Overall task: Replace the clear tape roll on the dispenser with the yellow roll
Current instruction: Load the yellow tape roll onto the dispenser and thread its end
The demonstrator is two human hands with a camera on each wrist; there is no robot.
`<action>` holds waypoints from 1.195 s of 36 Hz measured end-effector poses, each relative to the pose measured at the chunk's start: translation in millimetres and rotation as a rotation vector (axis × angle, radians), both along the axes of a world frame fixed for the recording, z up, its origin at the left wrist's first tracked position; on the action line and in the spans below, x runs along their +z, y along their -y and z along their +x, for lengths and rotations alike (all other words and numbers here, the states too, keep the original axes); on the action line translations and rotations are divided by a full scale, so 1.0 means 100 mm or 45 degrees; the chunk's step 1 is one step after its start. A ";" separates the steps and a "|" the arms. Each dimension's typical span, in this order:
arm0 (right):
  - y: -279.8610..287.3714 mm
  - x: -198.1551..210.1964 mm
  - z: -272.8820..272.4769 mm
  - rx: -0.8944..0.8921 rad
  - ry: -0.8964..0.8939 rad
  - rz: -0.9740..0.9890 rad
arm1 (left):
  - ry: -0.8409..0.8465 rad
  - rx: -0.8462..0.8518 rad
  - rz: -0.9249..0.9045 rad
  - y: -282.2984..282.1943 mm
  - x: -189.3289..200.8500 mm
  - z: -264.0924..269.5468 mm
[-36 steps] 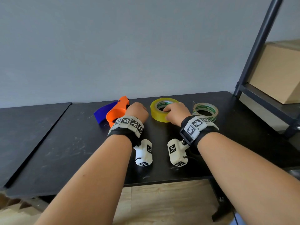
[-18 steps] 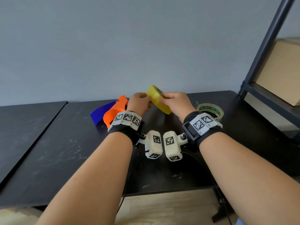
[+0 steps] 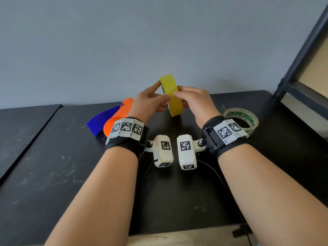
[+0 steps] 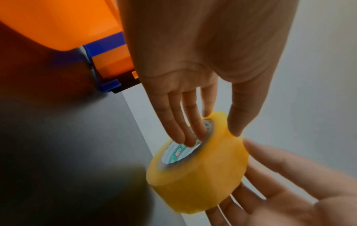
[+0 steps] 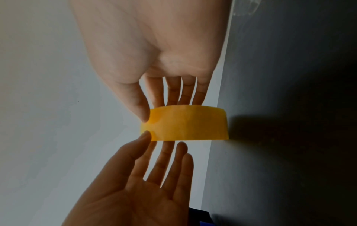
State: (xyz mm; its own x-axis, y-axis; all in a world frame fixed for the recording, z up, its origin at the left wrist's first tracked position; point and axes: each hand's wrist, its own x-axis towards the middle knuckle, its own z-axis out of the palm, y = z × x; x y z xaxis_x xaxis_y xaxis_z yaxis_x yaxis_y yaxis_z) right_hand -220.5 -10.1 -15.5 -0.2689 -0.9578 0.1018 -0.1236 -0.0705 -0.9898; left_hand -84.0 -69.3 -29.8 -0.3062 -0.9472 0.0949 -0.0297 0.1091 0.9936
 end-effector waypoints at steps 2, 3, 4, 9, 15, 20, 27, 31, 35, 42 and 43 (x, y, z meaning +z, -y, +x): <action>0.03 0.00 0.01 -0.004 0.000 0.002 | -0.017 -0.007 -0.012 0.02 -0.01 -0.01; 0.04 0.00 0.02 -0.002 0.000 0.001 | -0.030 -0.007 -0.014 0.04 -0.02 -0.01; 0.06 0.00 0.02 -0.004 0.003 0.001 | -0.041 -0.007 -0.016 0.05 -0.03 -0.02; 0.12 -0.06 0.05 -0.042 0.010 0.002 | -0.046 -0.023 -0.050 0.06 -0.07 -0.01; 0.17 -0.14 0.05 -0.106 0.045 -0.026 | -0.073 -0.019 -0.072 0.03 -0.10 -0.04; 0.20 -0.17 0.06 -0.123 0.042 -0.051 | -0.100 -0.004 -0.061 0.00 -0.11 -0.04; 0.18 -0.15 0.02 -0.053 0.058 -0.078 | -0.173 0.033 -0.050 -0.06 -0.05 -0.03; 0.12 -0.15 -0.02 -0.008 0.066 -0.107 | -0.216 0.049 -0.050 -0.10 -0.01 -0.04; 0.10 -0.16 -0.04 0.036 0.050 -0.106 | -0.238 0.070 -0.060 -0.11 0.01 -0.04; 0.09 -0.16 -0.01 0.133 0.091 -0.107 | -0.236 0.093 -0.082 -0.10 0.02 -0.01; 0.09 -0.16 -0.01 0.128 0.100 -0.109 | -0.220 0.083 -0.090 -0.10 0.02 -0.01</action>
